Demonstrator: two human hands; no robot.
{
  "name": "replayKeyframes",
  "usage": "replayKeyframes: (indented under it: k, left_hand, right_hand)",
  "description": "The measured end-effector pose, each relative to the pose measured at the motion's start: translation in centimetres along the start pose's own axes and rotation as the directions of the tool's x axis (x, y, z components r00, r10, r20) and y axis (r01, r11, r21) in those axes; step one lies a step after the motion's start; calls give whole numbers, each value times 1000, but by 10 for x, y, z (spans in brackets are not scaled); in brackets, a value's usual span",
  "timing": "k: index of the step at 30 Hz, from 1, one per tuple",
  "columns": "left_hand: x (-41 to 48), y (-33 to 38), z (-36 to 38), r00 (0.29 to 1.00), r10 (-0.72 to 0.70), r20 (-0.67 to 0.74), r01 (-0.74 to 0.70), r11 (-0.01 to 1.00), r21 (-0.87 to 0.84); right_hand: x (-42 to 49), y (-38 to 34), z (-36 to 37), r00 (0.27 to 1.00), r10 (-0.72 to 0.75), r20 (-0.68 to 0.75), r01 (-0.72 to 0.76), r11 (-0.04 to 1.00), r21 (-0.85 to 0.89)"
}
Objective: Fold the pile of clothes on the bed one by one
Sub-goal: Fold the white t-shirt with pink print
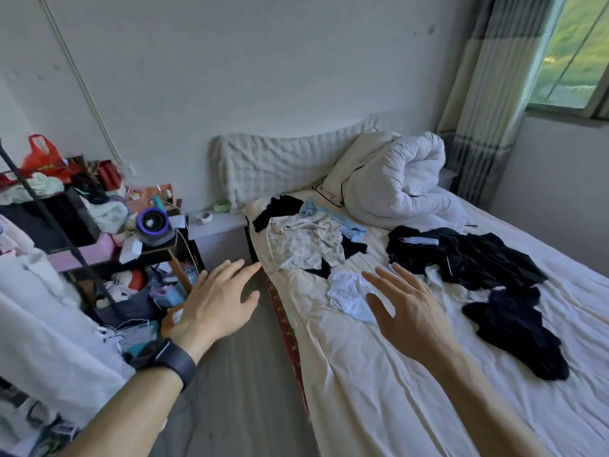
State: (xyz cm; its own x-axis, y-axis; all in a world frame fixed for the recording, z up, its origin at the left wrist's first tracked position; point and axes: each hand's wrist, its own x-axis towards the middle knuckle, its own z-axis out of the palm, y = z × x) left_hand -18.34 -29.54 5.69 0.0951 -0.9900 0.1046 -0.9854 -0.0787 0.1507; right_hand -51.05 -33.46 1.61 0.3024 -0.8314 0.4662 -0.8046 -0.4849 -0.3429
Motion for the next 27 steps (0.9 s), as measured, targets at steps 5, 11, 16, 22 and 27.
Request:
replayKeyframes:
  k: [5,11,16,22,27]
  left_hand:
    - [96,-45,-10,1000,17,-6,-17,999,-29]
    - [208,-109,12,999,39,24,-38,998,-44]
    - [316,-164,30,993,112,30,-111,993,-45]
    - [436,-207,56,969,215,125,-205,975,-87]
    - [516,-198,99,915,329,233,-313,944,-104]
  right_hand:
    - [95,-3,29,999,20,-37,-20,1000,-16]
    - [192,5,83,997,58,-41,-62,995,-83]
    - [263,12,143,992,121,-39,-125,985,-122]
    - [324,16,198,951,299,-79,-307,945,-111]
    - [337,38,246,885,464,-47,-465,874,-139]
